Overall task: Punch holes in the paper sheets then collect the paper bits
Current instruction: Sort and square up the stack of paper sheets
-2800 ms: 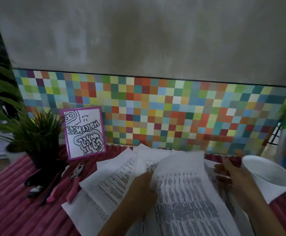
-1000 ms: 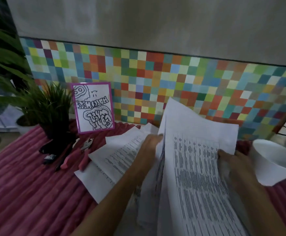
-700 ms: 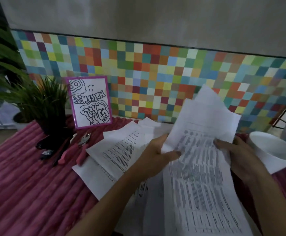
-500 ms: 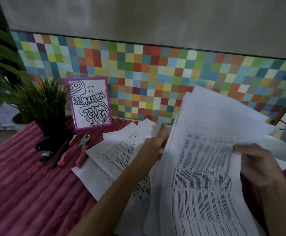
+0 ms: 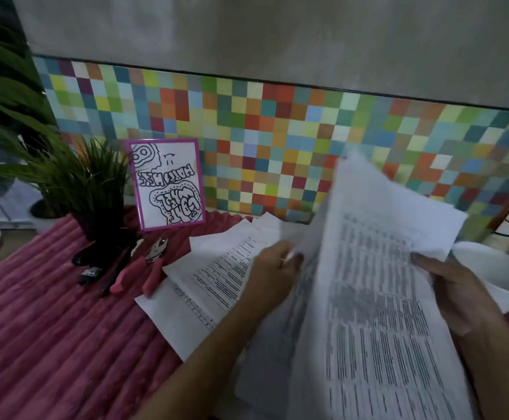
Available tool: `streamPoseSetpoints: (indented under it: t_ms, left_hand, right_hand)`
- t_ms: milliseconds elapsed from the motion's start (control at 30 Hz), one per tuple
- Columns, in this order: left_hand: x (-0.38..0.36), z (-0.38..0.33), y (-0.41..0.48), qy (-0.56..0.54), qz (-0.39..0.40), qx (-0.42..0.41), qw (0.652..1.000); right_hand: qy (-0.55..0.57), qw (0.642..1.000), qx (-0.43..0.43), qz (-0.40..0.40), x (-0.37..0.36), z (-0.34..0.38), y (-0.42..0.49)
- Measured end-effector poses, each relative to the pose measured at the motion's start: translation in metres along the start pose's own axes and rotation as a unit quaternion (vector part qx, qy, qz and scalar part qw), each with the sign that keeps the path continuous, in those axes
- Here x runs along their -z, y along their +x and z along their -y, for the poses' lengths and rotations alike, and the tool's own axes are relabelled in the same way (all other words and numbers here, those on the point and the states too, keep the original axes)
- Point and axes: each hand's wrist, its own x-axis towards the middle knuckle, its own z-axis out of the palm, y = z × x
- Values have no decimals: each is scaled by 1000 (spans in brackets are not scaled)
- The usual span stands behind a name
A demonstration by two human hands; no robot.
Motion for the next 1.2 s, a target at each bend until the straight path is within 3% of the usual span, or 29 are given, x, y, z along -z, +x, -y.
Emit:
streamPoseSetpoints:
  t_ms: [100, 300, 367, 400, 467, 533, 600, 700, 867, 1067, 1200]
  left_hand:
    - [17, -13, 3, -144, 18, 75, 987]
    - [6, -38, -11, -231, 39, 123, 964]
    - [3, -32, -11, -122, 31, 102, 987]
    - [1, -23, -10, -2, 31, 68, 997]
    - [-5, -4, -12, 263, 67, 34, 962]
    - [-9, 10, -15, 367, 122, 88, 918]
    - [-5, 17, -15, 352, 128, 147, 916]
    - [3, 20, -11, 377, 112, 140, 909]
    - [19, 13, -5, 381, 42, 163, 909]
    - [24, 12, 1, 193, -12, 182, 964]
    - [31, 7, 4, 124, -16, 115, 985]
  right_hand:
    - [-89, 990, 35, -100, -12, -6, 2]
    - [-102, 991, -1, -88, -6, -6, 5]
    - [-82, 993, 0, -83, 0, 2, 2]
    - [-76, 994, -2, -77, 5, 5, 2]
    - [-75, 995, -10, -67, 8, 7, 1]
    - [-87, 995, -16, -53, 4, 5, 1]
    - [-95, 994, -24, -42, -1, 2, 1]
    - [-100, 994, -33, -39, 0, -3, 3]
    - [-136, 984, -54, -102, 6, -9, 6]
    - [-208, 967, -97, -109, 2, -10, 0]
    - [-204, 968, -102, -107, -5, -15, -1]
